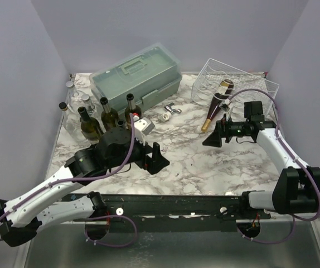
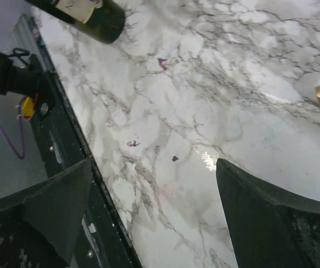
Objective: Take the wine bottle off the wine rack
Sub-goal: Pick up the wine bottle from the wine rack.
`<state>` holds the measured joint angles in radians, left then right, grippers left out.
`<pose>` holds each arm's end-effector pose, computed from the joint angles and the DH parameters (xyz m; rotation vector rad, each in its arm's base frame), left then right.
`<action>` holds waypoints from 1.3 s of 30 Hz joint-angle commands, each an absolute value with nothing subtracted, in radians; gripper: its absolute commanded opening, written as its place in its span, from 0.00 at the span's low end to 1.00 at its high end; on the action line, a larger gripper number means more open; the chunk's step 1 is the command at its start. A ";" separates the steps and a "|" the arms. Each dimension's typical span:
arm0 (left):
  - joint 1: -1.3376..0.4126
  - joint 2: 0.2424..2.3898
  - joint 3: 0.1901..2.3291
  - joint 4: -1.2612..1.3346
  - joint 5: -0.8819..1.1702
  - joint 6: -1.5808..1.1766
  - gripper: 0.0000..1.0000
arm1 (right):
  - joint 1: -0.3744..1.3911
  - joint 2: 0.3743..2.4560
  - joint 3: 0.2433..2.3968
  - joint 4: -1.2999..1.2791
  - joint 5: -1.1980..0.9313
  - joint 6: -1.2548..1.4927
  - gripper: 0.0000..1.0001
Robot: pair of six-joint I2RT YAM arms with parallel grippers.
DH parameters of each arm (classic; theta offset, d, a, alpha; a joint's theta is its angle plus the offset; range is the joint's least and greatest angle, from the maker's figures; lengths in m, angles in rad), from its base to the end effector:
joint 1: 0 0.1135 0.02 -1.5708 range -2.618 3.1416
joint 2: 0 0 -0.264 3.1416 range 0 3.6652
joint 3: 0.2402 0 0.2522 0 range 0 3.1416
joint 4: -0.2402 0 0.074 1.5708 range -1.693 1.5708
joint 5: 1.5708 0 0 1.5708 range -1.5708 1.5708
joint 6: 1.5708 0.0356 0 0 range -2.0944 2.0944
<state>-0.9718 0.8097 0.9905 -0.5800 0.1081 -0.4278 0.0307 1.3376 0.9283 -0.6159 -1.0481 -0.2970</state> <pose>0.0920 -0.1416 0.3652 0.6403 2.0135 -0.9897 0.2542 0.0387 0.2495 -0.7158 2.1304 1.1885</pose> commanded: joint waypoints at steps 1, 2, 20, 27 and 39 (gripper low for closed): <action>-0.989 0.863 0.967 -0.418 0.050 -0.403 0.96 | 0.026 1.263 0.851 -0.295 -0.861 -0.062 0.96; -0.989 0.869 0.954 -0.388 0.051 -0.408 0.96 | 0.025 1.251 0.833 -0.253 -0.825 -0.027 0.96; -0.999 0.948 0.869 -0.232 0.077 -0.471 0.99 | 0.103 1.324 0.746 0.039 -0.246 0.394 1.00; -1.004 0.962 0.867 -0.224 0.077 -0.477 0.99 | 0.125 1.454 0.770 0.084 -0.106 0.507 0.92; -1.008 0.967 0.838 -0.206 0.064 -0.484 0.99 | 0.201 1.630 0.837 0.168 -0.005 0.622 0.81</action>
